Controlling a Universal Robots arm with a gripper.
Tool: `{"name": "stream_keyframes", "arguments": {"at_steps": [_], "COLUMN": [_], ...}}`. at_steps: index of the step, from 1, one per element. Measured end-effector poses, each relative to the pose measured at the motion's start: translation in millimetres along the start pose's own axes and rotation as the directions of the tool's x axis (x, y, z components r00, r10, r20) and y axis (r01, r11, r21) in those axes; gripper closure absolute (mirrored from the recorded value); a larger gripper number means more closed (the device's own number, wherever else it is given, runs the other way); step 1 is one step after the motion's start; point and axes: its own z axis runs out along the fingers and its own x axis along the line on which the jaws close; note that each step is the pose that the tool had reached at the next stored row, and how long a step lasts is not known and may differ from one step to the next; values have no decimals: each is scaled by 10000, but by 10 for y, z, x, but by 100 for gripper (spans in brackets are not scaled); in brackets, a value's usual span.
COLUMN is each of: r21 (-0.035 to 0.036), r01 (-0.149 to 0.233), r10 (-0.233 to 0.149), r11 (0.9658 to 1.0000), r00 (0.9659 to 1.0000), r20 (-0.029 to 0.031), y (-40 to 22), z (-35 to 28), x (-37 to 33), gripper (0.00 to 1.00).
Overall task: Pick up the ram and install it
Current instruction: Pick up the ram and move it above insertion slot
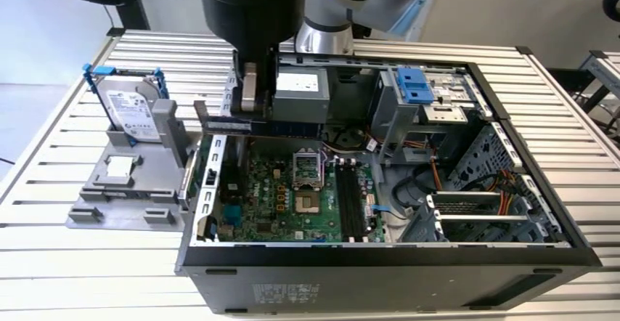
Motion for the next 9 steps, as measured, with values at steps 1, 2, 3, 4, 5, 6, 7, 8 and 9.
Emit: {"name": "stream_keyframes", "arguments": {"at_steps": [1,2,3,4,5,6,7,8,9], "r21": [-1,-1,-1,-1,-1,-1,-1,-2,-2], "r01": [-1,0,0,-1,0,0,0,0,0], "r10": [1,0,0,1,0,0,0,0,0], "r11": [10000,10000,10000,10000,10000,10000,10000,10000,10000], "r00": [10000,10000,10000,10000,10000,10000,10000,10000,10000], "r20": [-1,-1,-1,0,0,0,0,0,-1], "y": [-26,-52,-80,-104,-131,-156,-182,-207,-232], "z": [0,0,0,0,0,0,0,1,0], "x": [-2,-4,-5,-7,-9,-11,-13,-14,-16], "gripper": [100,100,100,100,100,100,100,100,100]}}
